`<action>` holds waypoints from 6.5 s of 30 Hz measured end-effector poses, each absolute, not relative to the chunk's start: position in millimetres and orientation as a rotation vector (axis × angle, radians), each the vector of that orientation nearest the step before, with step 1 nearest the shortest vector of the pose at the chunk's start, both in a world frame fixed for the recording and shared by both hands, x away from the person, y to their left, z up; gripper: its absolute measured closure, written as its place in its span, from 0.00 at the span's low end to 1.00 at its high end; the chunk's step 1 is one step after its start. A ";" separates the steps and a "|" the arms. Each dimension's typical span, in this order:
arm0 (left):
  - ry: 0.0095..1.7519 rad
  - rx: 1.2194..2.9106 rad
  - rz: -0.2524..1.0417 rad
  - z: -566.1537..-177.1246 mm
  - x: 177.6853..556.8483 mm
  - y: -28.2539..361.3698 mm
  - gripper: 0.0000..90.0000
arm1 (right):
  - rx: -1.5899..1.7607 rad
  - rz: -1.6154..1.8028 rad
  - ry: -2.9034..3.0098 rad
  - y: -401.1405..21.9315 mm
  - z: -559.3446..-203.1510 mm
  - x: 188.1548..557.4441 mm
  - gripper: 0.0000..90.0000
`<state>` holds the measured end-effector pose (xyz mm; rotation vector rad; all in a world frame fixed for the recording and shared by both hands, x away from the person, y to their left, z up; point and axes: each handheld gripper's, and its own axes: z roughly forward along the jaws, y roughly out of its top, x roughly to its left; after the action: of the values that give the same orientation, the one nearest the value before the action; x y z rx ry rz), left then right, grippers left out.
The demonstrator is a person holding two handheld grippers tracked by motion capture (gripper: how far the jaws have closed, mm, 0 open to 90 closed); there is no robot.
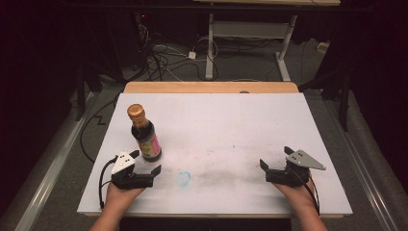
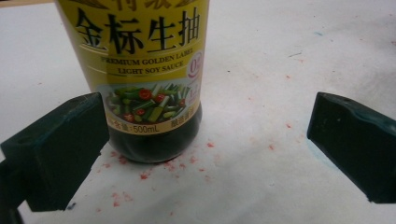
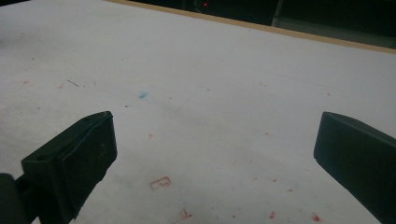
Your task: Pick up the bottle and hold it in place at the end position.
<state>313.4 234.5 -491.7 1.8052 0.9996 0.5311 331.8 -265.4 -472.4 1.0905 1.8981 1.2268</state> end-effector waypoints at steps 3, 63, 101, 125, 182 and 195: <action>1.006 1.806 0.540 -491.1 312.6 236.5 0.00 | 1.080 1.219 1.892 -263.9 -471.4 331.5 0.00; 0.974 1.763 0.583 -446.3 359.1 241.6 0.31 | 1.065 1.245 1.932 -259.5 -470.2 335.9 0.00; 0.900 1.767 0.546 -429.2 376.1 198.8 0.32 | 1.083 1.265 1.914 -264.1 -468.5 336.3 0.00; 0.789 1.799 0.478 -422.5 400.2 132.3 0.32 | 1.088 1.265 1.907 -267.5 -468.7 335.3 0.00; 0.642 1.857 0.404 -441.9 405.0 71.8 0.32 | 1.072 1.289 1.970 -265.0 -470.5 337.7 0.17; 0.646 1.836 0.398 -444.6 404.2 72.6 0.32 | 1.044 1.308 1.982 -252.8 -468.7 343.8 0.59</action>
<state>404.2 72.6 -444.6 1.8361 0.6462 0.3980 343.8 -252.8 -468.7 1.0441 1.9819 1.3075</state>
